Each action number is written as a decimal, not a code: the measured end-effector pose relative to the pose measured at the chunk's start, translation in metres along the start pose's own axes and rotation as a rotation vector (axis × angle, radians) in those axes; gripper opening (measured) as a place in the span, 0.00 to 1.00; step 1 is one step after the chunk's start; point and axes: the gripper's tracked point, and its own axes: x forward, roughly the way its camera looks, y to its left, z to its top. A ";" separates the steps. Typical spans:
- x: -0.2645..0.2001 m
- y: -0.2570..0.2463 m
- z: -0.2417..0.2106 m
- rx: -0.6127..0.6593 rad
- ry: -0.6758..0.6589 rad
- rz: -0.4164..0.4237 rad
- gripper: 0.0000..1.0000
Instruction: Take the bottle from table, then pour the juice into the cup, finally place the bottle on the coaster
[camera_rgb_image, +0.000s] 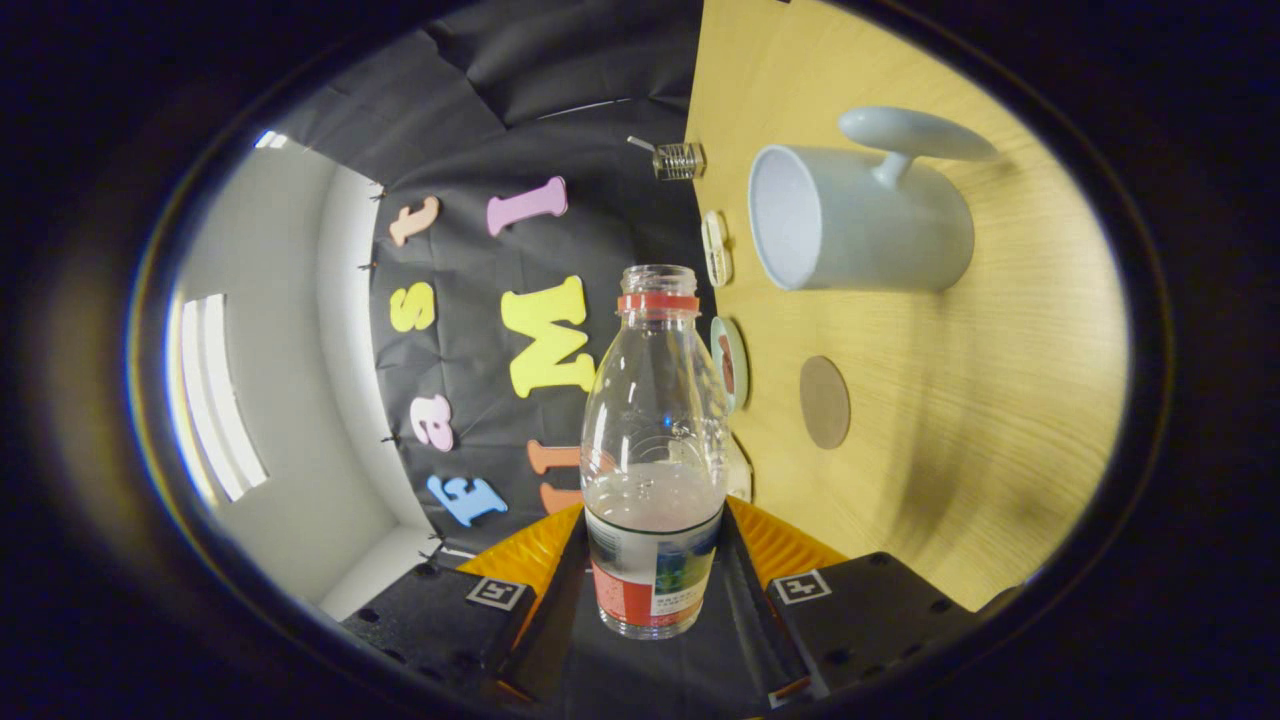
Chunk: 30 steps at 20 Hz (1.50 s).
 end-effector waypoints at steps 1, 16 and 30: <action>0.000 0.001 0.000 0.007 -0.001 0.000 0.74; 0.007 0.004 0.002 0.061 -0.010 -0.016 0.75; 0.010 0.016 -0.002 0.111 0.003 -0.006 0.74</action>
